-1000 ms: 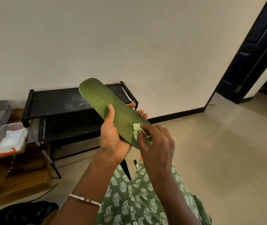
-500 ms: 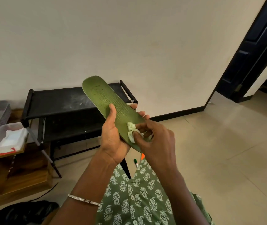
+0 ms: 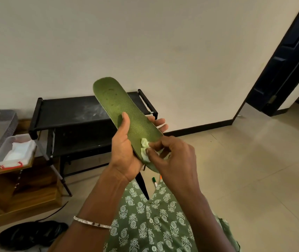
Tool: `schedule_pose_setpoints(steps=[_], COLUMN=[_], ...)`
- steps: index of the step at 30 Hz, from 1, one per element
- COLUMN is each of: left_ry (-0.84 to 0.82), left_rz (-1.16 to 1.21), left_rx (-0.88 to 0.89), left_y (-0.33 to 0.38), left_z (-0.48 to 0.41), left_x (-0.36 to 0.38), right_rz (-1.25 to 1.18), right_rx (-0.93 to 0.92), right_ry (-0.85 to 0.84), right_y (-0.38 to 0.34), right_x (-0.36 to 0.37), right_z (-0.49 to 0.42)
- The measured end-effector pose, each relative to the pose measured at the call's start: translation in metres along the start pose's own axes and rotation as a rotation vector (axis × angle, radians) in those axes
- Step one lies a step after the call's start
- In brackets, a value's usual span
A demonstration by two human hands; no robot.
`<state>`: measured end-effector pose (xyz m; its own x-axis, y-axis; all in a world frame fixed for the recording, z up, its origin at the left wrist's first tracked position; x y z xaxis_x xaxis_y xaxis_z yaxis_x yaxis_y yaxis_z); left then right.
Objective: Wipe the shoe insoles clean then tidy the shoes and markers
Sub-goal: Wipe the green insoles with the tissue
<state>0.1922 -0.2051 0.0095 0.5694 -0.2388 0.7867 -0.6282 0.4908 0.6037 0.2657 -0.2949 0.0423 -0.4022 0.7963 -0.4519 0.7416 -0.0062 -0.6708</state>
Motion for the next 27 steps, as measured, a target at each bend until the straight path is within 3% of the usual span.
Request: schedule_pose_setpoints(steps=[3, 10, 17, 27], left_ry=[-0.035, -0.021, -0.043, -0.033], left_rz=[0.05, 0.013, 0.048, 0.054], left_rx=[-0.011, -0.049, 0.022, -0.008], left_y=[0.003, -0.007, 0.012, 0.01], left_z=[0.001, 0.009, 0.005, 0.007], left_x=[0.002, 0.015, 0.006, 0.012], right_rz=[-0.007, 0.056, 0.032, 0.055], right_rx=[-0.003, -0.117, -0.094, -0.152], right_ry=[-0.044, 0.28, 0.162, 0.307], right_y=[-0.001, -0.014, -0.009, -0.015], right_x=[-0.003, -0.002, 0.003, 0.017], right_z=[0.007, -0.012, 0.03, 0.005])
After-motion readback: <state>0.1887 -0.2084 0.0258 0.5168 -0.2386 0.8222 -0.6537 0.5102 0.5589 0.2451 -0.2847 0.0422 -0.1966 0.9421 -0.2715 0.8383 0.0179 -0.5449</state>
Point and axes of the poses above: each hand's wrist, its own z-axis away from the middle knuckle, its own x-axis out of the palm, y = z × x, the point moved 6 cm from there along -z, towards the middle knuckle, and after that the axes turned 13 degrees about y, right-handed, at the moved point
